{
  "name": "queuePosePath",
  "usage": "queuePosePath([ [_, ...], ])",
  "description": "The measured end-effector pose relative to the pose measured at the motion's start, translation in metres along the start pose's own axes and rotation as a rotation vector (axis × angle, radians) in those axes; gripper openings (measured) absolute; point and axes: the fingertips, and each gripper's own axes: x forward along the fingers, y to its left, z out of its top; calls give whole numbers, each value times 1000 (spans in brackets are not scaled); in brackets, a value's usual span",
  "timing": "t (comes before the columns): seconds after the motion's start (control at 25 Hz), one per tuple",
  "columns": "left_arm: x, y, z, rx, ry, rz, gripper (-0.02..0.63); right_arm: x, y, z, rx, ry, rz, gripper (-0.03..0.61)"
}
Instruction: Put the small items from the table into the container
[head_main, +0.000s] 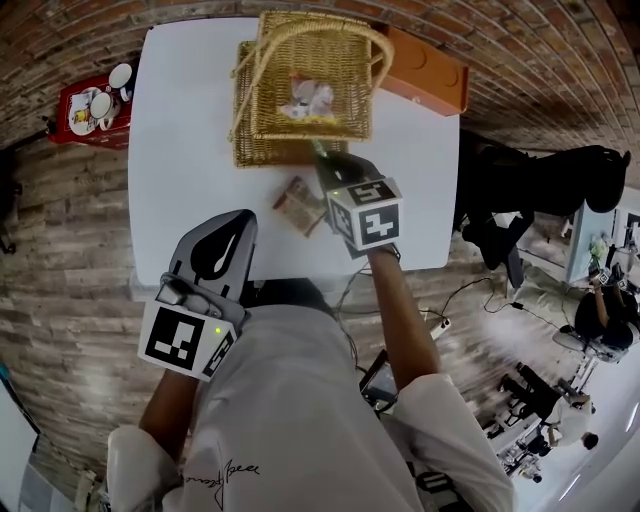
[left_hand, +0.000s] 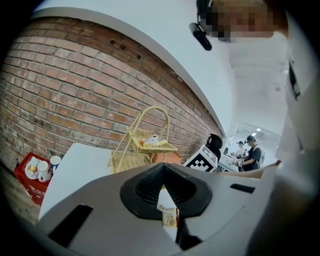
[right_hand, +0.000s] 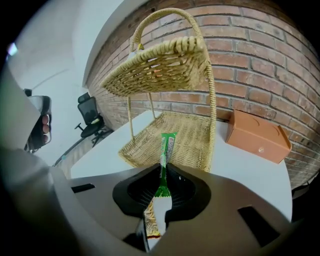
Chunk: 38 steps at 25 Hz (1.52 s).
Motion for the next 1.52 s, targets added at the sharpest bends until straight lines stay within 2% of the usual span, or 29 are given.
queuePosePath([
  [1.08, 17, 4, 2, 0, 26, 9, 8, 31, -15, -5, 13, 34, -11, 52],
  [1.52, 18, 5, 1, -5, 26, 10, 9, 33, -13, -9, 21, 47, 9, 54],
])
